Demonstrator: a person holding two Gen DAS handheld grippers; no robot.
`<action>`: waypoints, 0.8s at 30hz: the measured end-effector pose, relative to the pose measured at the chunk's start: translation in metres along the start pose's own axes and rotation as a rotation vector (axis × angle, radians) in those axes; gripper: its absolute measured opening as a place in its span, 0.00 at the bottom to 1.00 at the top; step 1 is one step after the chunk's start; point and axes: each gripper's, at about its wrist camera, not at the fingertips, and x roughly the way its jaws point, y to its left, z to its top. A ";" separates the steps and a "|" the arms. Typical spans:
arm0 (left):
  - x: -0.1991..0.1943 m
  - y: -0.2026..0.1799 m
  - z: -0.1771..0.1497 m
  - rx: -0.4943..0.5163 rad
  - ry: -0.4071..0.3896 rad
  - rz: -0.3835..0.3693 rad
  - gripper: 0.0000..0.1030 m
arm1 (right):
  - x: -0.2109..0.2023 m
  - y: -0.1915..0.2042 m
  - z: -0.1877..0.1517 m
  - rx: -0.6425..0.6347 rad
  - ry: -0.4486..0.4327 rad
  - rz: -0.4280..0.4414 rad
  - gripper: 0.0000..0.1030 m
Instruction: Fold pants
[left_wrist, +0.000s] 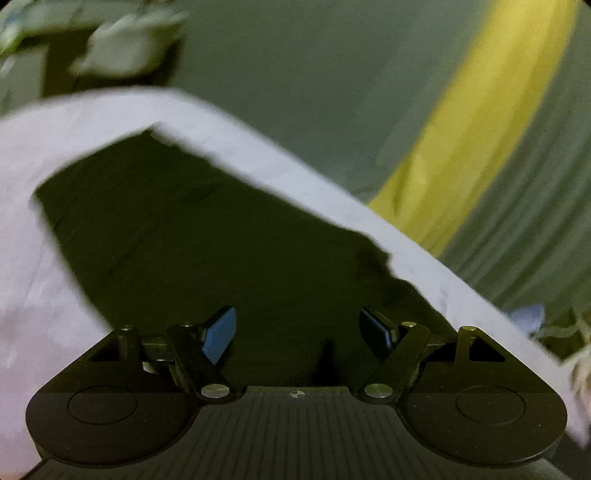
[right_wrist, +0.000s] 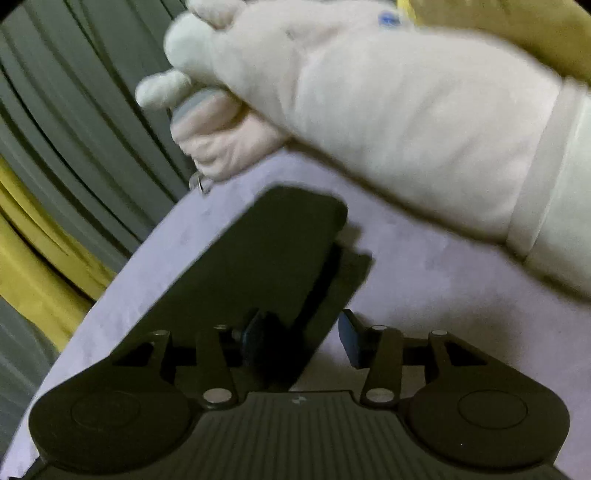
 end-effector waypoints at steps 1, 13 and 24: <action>0.004 -0.012 0.002 0.047 -0.007 -0.010 0.77 | -0.009 0.008 0.000 -0.027 -0.041 -0.015 0.45; 0.121 -0.088 0.009 0.421 0.124 0.091 0.76 | 0.033 0.087 -0.034 -0.200 0.154 0.180 0.58; 0.181 -0.115 0.021 0.487 0.038 0.202 0.83 | 0.038 0.086 -0.047 -0.167 0.196 0.192 0.73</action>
